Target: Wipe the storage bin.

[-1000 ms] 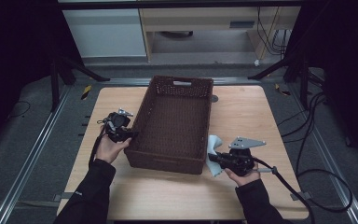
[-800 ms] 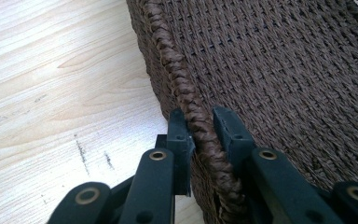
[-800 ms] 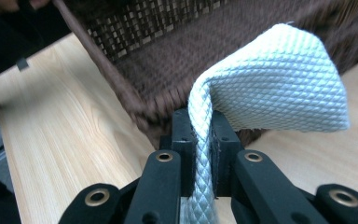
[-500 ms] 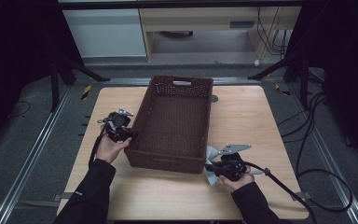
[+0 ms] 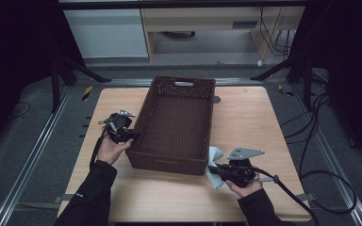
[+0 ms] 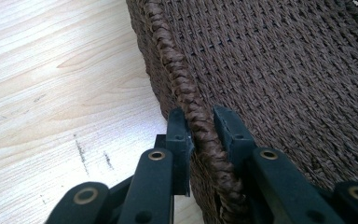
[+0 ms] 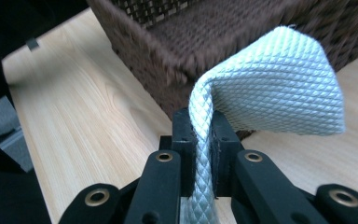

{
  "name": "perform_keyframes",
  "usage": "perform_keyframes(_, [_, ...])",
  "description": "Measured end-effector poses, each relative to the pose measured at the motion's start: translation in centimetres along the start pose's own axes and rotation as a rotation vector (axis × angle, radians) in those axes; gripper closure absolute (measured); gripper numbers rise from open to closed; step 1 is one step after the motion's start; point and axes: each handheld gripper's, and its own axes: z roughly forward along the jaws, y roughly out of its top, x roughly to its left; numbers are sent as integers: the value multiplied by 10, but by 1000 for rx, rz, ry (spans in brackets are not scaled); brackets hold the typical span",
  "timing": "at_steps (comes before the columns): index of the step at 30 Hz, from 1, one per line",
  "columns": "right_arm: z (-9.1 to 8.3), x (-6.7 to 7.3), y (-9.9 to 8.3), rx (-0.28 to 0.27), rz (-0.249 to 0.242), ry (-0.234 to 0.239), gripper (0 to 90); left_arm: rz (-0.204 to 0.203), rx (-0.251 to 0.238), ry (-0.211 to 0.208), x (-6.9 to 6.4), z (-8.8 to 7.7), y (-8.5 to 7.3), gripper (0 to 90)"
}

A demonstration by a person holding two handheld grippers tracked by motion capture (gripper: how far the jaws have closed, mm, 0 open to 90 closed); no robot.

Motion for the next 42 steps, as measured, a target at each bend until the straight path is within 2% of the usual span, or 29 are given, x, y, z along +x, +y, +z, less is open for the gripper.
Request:
perform_keyframes(7, [20,-1,-10,95,17,-7,839,2,0,1,0,0,0,759])
perform_keyframes(13, [30,-12,-19,157,44,-23,839,0,0,-2,0,0,0,758])
perform_keyframes(18, [31,-17,-20,156,75,-22,839,0,1,-3,1,0,0,756])
perform_keyframes(21, [23,-22,-17,131,82,-47,838,1,1,-3,1,0,0,755])
perform_keyframes(26, [-6,-45,-10,46,133,-138,837,1,2,-4,1,0,0,755])
perform_keyframes(28, [-17,-55,-10,30,153,-192,837,-2,1,-6,1,0,0,755])
perform_keyframes(32, [-31,-73,-13,36,177,-285,837,0,3,-6,1,0,0,756])
perform_keyframes(38, [-38,-97,-17,72,187,-408,837,-4,1,-8,1,0,0,755])
perform_keyframes(42, [-41,-107,-20,80,199,-437,837,-5,2,-9,1,0,0,755])
